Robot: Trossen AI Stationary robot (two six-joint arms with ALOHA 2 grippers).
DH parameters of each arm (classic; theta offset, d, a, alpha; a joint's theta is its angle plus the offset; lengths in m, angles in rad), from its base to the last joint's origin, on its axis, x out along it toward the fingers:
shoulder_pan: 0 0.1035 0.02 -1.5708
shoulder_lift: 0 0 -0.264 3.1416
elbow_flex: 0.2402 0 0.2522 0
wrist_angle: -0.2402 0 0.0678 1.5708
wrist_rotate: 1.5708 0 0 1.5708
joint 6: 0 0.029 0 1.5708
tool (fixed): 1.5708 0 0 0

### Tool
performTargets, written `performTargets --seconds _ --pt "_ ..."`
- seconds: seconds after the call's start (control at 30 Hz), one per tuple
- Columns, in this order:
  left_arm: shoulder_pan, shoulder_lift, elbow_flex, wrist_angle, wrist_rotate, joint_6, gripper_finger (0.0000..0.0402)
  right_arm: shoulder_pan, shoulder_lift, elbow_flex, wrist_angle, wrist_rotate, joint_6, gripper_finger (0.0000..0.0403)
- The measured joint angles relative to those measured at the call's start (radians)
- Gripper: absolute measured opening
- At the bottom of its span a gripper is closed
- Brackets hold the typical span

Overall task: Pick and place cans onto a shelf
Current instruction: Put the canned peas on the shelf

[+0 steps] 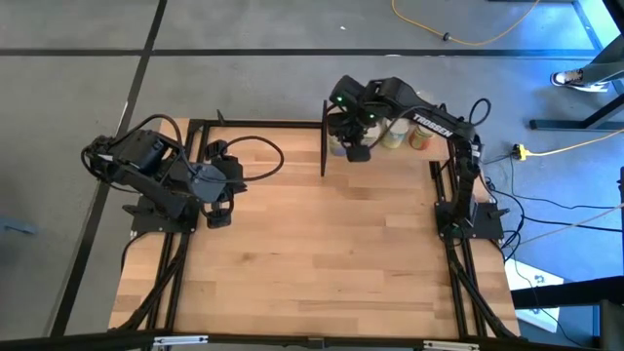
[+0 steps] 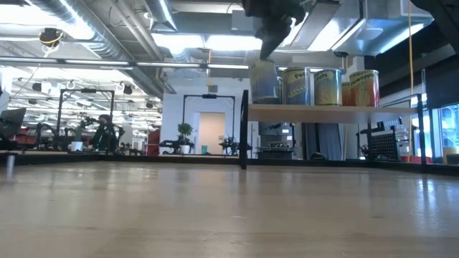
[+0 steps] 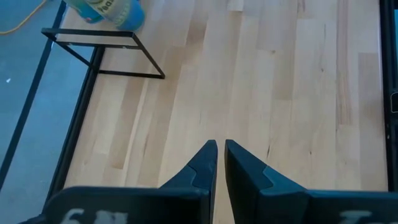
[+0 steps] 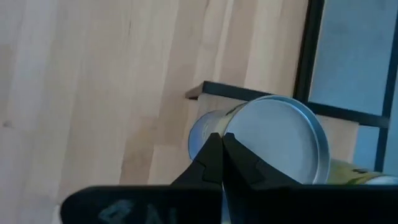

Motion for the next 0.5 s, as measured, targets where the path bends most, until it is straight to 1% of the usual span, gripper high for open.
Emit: performTargets --seconds 0.13,0.27,0.5 --pt "0.0 0.0 0.0 0.0 0.0 -0.002 0.0025 -0.008 -0.001 -0.05 0.024 0.0 -0.025 0.0" --pt "0.0 0.0 0.0 0.0 0.0 -0.002 0.0025 -0.011 -0.005 -0.071 0.033 0.0 -0.026 0.0003" --pt "0.0 0.0 0.0 0.0 0.0 -0.002 0.0025 -0.011 -0.005 -0.072 0.033 0.0 -0.021 0.0015"
